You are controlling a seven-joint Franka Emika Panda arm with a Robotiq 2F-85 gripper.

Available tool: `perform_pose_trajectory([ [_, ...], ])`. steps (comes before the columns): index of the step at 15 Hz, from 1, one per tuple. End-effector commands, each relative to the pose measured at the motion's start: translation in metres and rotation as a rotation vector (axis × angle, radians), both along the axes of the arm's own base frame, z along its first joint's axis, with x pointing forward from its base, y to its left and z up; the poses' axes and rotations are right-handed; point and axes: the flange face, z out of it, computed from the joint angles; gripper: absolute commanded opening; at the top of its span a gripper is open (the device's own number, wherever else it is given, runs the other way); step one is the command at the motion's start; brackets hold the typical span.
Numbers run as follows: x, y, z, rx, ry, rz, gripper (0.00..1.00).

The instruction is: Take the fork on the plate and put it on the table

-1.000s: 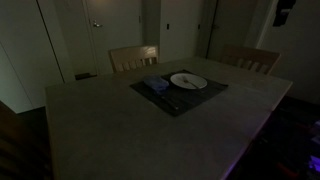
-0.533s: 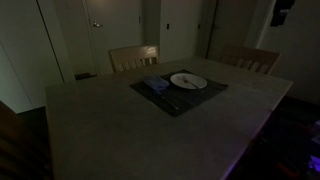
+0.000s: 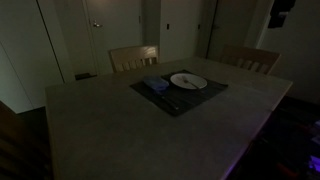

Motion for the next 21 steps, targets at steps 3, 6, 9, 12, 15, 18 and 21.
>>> perform_pose_trajectory([
  [3, 0.008, 0.004, -0.016, 0.005, -0.023, 0.077, 1.00],
  [6, 0.016, 0.004, -0.024, 0.005, -0.044, 0.114, 1.00],
  [9, 0.032, 0.000, -0.034, 0.005, -0.065, 0.149, 1.00],
  [12, 0.050, -0.007, -0.046, 0.006, -0.088, 0.190, 1.00],
  [15, 0.071, -0.010, -0.060, 0.031, -0.110, 0.197, 1.00],
  [18, 0.089, -0.005, -0.069, 0.061, -0.105, 0.186, 1.00],
  [21, 0.080, -0.002, -0.068, 0.066, -0.097, 0.164, 1.00],
])
